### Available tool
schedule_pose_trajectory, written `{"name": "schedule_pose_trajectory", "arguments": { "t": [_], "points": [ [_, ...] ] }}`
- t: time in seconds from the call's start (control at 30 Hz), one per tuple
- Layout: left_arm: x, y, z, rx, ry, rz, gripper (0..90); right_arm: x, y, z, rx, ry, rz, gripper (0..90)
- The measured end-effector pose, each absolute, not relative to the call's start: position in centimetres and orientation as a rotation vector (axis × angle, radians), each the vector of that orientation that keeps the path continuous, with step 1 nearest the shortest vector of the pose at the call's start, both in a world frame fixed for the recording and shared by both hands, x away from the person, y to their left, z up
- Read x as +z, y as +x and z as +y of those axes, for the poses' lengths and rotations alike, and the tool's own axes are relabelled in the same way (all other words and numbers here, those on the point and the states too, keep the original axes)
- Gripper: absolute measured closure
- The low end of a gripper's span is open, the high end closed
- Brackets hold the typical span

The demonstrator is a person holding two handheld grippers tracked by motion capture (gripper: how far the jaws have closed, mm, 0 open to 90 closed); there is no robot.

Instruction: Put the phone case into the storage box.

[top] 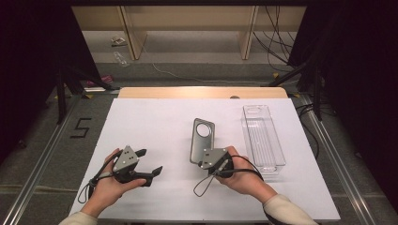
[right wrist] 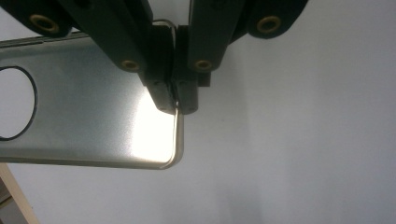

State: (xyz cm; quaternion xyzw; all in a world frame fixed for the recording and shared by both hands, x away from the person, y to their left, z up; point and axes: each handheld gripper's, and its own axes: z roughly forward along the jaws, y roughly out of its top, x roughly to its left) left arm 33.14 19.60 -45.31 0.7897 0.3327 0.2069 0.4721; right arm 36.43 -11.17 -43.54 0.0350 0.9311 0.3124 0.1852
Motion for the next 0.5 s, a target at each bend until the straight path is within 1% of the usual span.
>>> {"name": "schedule_pose_trajectory", "arguments": {
  "t": [0.5],
  "points": [
    [-45.3,33.2,19.6,0.494,1.933,0.823,15.7,-43.6,35.2,-11.5,0.906,0.056,2.625,89.2]
  ]
}}
